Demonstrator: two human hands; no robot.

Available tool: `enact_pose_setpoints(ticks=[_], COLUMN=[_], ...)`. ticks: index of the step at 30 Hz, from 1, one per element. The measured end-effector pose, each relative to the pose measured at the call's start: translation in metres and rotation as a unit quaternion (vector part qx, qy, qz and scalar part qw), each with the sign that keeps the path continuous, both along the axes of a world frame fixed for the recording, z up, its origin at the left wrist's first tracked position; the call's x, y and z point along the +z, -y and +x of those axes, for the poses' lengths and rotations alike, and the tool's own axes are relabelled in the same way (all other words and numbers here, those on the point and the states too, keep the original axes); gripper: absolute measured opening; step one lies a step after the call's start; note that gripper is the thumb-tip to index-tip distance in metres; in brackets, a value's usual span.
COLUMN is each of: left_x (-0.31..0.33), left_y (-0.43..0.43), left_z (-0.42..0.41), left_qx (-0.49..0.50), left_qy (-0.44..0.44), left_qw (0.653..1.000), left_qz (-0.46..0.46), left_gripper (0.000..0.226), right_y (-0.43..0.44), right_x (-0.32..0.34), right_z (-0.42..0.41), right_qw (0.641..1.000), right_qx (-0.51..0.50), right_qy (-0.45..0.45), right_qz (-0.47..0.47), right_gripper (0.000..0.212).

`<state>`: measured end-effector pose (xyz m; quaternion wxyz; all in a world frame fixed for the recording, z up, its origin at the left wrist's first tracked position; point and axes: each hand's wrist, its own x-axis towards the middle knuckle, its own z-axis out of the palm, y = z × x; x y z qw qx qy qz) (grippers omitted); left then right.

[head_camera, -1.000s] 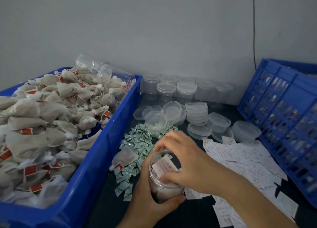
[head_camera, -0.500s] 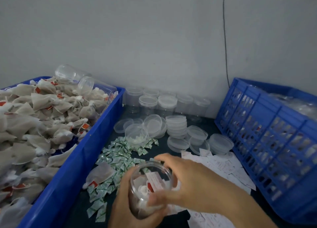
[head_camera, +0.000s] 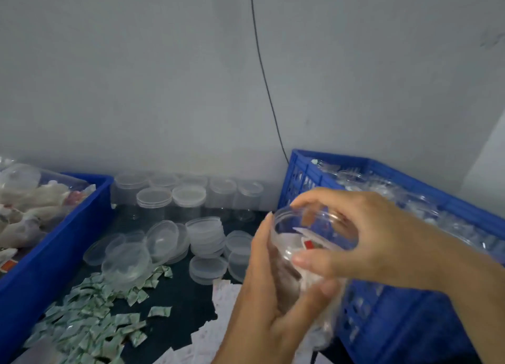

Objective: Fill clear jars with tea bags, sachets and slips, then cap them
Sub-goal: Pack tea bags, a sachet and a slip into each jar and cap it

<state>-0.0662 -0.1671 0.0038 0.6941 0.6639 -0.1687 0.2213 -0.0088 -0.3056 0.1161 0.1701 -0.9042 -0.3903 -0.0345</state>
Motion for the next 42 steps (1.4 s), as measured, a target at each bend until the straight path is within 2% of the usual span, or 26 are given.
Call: enact_pose_setpoints(ticks=[4,8,11,15,17,22,23,26,28,31,35,42], left_x=[0.043,0.076,0.089,0.084,0.078,0.067,0.062,0.047,0.042,0.039,0.035,0.031], left_y=[0.02,0.036,0.045,0.049,0.051,0.063,0.066,0.074,0.074,0.073,0.076,0.077], left_z=[0.054,0.121,0.172,0.241,0.269,0.32,0.327,0.342,0.345,0.351,0.355,0.357], left_qx=[-0.062,-0.068,-0.016,0.047,0.066,0.102,0.107,0.154,0.175,0.186,0.189,0.19], left_qy=[0.034,0.042,0.037,-0.053,-0.068,-0.1,-0.115,-0.128,-0.115,-0.091,-0.092,-0.09], left_qw=[0.996,0.99,0.986,0.988,0.986,0.968,0.957,0.897,0.881,0.875,0.874,0.876], left_qz=[0.05,0.114,0.159,0.141,0.137,0.207,0.243,0.393,0.425,0.438,0.438,0.435], left_gripper=[0.053,0.035,0.03,0.023,0.02,0.015,0.015,0.022,0.027,0.029,0.027,0.02], right_y=[0.037,0.064,0.077,0.089,0.089,0.082,0.079,0.072,0.069,0.064,0.057,0.057], right_x=[0.042,0.073,0.089,0.103,0.106,0.09,0.083,0.06,0.043,0.019,-0.005,-0.032], right_z=[0.045,0.094,0.141,0.217,0.253,0.327,0.34,0.375,0.394,0.418,0.439,0.452], right_qw=[0.995,0.989,0.98,0.958,0.947,0.917,0.916,0.916,0.915,0.915,0.916,0.902], right_qx=[-0.047,-0.106,-0.171,-0.257,-0.291,-0.362,-0.367,-0.381,-0.39,-0.393,-0.39,-0.394], right_qy=[-0.014,0.034,0.074,0.111,0.114,0.12,0.116,0.089,0.058,0.001,-0.068,-0.176], right_qz=[0.09,0.096,0.067,0.061,0.074,0.115,0.113,0.093,0.09,0.087,0.058,0.005], right_gripper=[0.076,0.083,0.082,0.068,0.068,0.078,0.078,0.075,0.076,0.073,0.046,0.067])
